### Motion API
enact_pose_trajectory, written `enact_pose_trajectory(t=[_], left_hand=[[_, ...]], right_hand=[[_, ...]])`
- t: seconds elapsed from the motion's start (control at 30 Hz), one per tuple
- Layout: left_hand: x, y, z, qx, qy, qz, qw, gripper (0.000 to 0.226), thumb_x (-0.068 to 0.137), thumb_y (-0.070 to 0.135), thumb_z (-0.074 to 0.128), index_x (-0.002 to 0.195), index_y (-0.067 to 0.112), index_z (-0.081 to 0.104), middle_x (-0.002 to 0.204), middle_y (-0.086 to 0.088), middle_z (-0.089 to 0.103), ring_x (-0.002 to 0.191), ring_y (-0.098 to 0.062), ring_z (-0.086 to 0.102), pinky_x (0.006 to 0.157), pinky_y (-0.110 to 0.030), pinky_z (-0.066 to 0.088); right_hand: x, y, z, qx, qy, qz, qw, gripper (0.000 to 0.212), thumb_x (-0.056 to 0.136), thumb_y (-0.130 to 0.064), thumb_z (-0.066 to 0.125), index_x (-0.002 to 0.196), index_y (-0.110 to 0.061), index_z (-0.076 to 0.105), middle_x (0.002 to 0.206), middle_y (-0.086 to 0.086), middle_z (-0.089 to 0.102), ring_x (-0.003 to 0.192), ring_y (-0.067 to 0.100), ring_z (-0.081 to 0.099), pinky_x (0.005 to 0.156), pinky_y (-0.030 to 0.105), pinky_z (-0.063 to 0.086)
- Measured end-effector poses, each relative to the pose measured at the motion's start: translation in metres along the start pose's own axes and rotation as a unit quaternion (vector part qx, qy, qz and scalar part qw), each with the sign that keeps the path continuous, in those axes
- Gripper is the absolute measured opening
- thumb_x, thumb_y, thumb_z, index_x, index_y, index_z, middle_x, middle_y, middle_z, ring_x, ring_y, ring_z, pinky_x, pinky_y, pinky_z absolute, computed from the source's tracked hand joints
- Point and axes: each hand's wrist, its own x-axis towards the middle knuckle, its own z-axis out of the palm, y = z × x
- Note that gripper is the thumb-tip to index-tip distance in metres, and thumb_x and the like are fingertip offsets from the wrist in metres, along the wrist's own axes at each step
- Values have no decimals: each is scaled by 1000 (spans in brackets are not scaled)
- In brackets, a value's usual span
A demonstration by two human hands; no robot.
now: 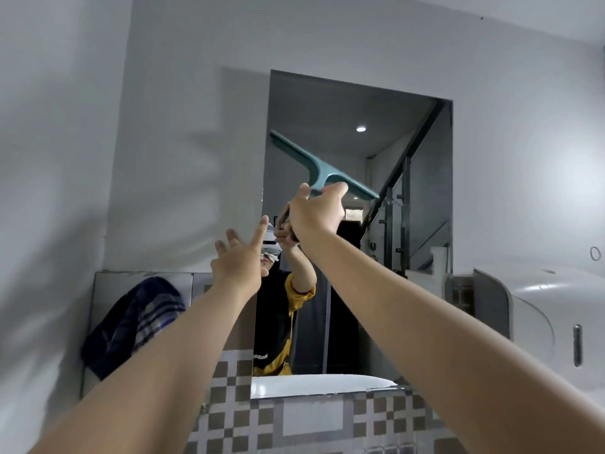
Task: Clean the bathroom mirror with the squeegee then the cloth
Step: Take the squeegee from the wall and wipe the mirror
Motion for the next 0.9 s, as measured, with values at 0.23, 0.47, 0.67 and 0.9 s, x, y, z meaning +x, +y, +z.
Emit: enact_pose_trajectory(t=[0.23, 0.47, 0.67, 0.9], left_hand=[[-5, -6, -4, 9, -28, 18, 999, 81, 94, 31, 48, 147, 14, -10, 156, -23, -7, 142, -45, 3, 107, -52, 32], [-14, -28, 15, -4, -8, 99, 995, 101, 83, 50, 60, 141, 41, -22, 154, -24, -14, 141, -47, -5, 111, -51, 30], [-26, -39, 33, -33, 13, 142, 989, 97, 81, 49, 61, 145, 38, -12, 155, -20, -13, 141, -42, -11, 114, -54, 14], [-27, -43, 37, -50, 3, 149, 988, 100, 79, 46, 65, 147, 35, -8, 155, -15, -18, 141, -37, -17, 113, -56, 7]], right_hand=[[-29, 13, 32, -17, -30, -48, 998, 19, 97, -22, 53, 103, -10, 40, 73, -5, 48, 57, 10, 50, 50, 26, 45], [-17, 40, -3, -154, -30, -138, 978, 21, 91, -34, 61, 101, -18, 51, 78, -2, 64, 61, 21, 65, 57, 41, 59], [14, 49, -56, -265, -45, -210, 940, 24, 88, -39, 65, 105, -23, 61, 70, -12, 60, 45, 4, 44, 44, 19, 31], [48, 53, -106, -331, -57, -268, 903, 28, 84, -43, 70, 107, -27, 66, 62, -19, 53, 47, 5, 48, 49, 24, 41]])
